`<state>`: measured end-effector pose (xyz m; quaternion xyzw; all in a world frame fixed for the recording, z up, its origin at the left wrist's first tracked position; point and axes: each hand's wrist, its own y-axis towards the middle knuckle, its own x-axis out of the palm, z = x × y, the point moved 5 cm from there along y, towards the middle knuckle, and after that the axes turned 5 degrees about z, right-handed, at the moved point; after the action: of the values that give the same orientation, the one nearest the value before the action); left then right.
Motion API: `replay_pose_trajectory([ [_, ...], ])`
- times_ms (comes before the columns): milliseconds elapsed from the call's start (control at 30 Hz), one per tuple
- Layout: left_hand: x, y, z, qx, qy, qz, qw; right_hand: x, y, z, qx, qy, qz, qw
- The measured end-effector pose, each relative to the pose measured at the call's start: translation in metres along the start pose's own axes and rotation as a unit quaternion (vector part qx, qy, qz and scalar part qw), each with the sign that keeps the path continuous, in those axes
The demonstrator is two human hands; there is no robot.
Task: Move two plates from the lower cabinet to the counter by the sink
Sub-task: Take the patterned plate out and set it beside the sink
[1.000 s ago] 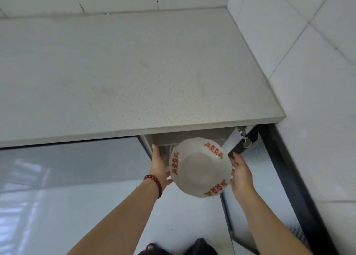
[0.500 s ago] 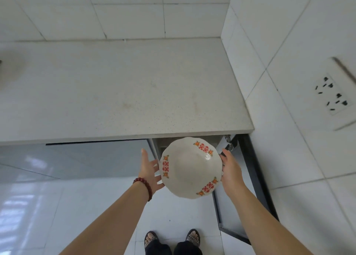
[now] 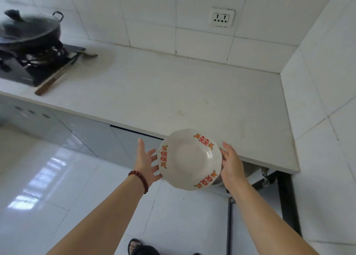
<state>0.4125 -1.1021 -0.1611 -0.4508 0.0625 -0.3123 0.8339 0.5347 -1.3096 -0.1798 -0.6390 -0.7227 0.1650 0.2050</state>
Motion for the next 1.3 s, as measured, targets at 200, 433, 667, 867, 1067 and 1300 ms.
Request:
replay_pose_trajectory([
  [200,-0.063,0.003,0.060,0.034,-0.059,0.017,0.998,0.095,-0.004,-0.018,-0.017,-0.011,-0.059,0.998],
  [433,-0.170,0.008,0.129,0.067,-0.103,0.042,0.992,0.233,-0.019,-0.017,-0.034,-0.035,-0.132,0.990],
  [667,-0.304,-0.001,0.188,0.108,-0.153,0.118,0.975,0.394,-0.061,0.007,-0.018,-0.067,-0.249,0.966],
  [867,-0.420,-0.013,0.214,0.135,-0.214,0.185,0.950,0.525,-0.109,0.036,-0.012,-0.116,-0.350,0.930],
  [1067,-0.522,-0.002,0.240,0.146,-0.273,0.234,0.922,0.645,-0.124,0.070,0.015,-0.135,-0.404,0.905],
  [1300,-0.624,0.038,0.317,0.158,-0.309,0.297,0.889,0.802,-0.128,0.091,0.037,-0.145,-0.449,0.881],
])
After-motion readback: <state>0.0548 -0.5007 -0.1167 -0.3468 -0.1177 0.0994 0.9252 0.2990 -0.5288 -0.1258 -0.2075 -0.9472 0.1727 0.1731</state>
